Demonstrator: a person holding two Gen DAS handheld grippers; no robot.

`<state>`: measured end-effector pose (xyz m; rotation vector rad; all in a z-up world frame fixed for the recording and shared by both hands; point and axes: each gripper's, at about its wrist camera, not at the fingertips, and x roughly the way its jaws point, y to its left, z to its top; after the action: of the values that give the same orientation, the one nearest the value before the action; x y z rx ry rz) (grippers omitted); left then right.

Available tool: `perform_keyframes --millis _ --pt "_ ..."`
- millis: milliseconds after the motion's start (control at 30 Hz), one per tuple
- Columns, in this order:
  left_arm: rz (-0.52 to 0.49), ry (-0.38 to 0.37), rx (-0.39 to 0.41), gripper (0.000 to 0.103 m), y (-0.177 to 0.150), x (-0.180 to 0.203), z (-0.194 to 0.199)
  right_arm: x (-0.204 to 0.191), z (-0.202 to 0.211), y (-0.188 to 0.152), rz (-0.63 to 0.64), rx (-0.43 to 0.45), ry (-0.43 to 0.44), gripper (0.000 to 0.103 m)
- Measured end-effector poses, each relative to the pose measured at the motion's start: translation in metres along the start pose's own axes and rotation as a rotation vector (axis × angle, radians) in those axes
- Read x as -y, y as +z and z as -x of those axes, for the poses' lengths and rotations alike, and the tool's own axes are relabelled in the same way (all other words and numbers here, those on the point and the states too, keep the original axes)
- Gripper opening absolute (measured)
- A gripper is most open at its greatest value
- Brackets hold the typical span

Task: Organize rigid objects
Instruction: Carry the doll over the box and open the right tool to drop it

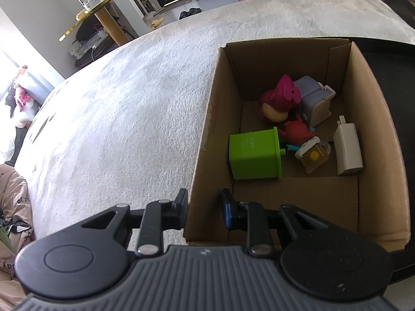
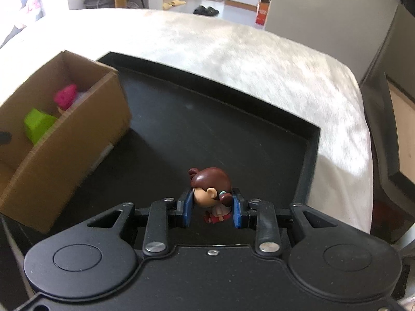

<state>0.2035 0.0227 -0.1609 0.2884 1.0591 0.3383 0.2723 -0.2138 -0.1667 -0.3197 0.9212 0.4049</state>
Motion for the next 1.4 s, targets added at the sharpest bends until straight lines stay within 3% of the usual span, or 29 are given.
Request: perform_keyframes --millis 767,1400 --pt "0.092 -0.102 0.022 0.021 -0.004 -0.022 0.003 -0.077 0.048 0.068 0.076 0.096 0.074 0.03" --pt "0.133 -0.163 0.009 0.022 -0.005 -0.031 -0.001 -0.126 0.054 0.091 0.13 0.102 0.055 0.03"
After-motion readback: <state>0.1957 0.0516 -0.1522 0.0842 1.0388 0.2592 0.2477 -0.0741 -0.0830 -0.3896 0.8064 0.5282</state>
